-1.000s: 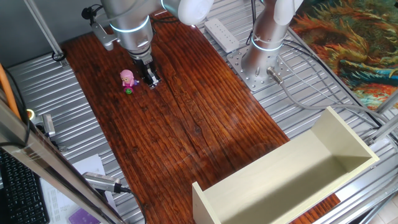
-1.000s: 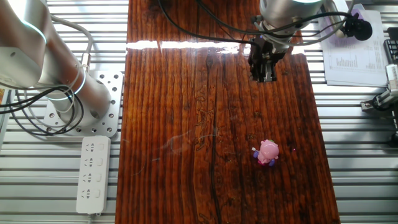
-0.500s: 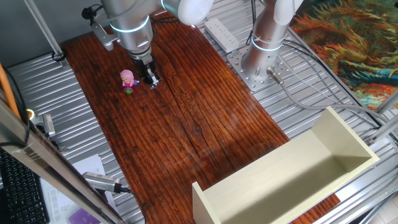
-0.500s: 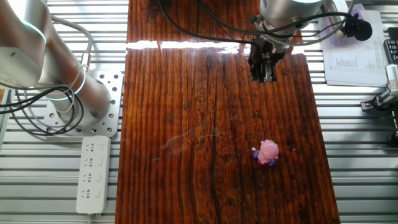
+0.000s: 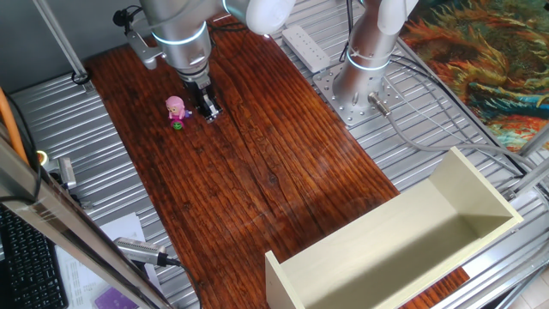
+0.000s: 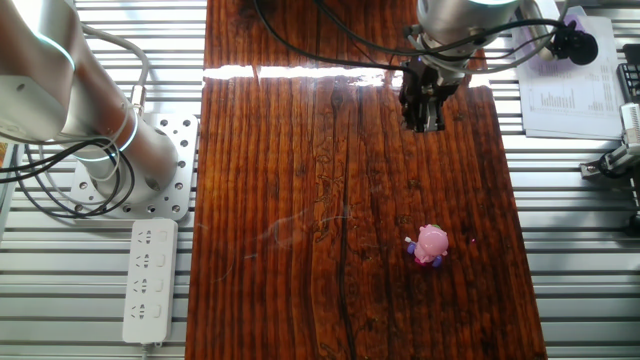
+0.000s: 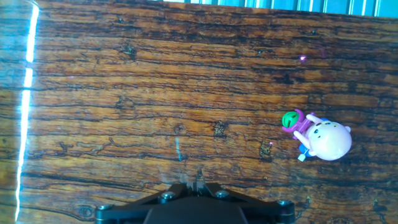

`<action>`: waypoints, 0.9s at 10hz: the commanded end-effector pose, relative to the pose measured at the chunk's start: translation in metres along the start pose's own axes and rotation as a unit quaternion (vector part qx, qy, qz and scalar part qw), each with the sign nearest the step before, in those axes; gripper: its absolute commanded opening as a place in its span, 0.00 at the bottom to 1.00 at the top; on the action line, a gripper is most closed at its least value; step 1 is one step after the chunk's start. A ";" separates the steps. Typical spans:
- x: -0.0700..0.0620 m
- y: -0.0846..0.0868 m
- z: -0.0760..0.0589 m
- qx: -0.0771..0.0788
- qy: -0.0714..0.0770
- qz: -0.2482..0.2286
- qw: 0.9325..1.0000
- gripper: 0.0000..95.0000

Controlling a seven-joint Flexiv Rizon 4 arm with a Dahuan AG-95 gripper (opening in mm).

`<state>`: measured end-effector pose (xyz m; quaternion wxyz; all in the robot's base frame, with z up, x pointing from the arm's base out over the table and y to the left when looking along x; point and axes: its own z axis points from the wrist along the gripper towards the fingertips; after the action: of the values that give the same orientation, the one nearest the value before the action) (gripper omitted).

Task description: Put the object on the shelf

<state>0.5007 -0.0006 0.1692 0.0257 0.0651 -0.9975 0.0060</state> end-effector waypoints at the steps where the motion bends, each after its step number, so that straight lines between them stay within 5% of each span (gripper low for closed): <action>1: -0.006 -0.006 0.009 0.002 -0.005 -0.003 1.000 0.00; 4: -0.019 -0.014 0.022 0.005 -0.010 -0.013 1.000 0.00; 6: -0.035 -0.025 0.029 0.021 -0.008 -0.032 0.999 0.00; 9: -0.043 -0.051 0.036 0.026 -0.008 -0.058 0.998 0.00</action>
<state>0.5483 -0.0444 0.1322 0.0167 0.1221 -0.9920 0.0288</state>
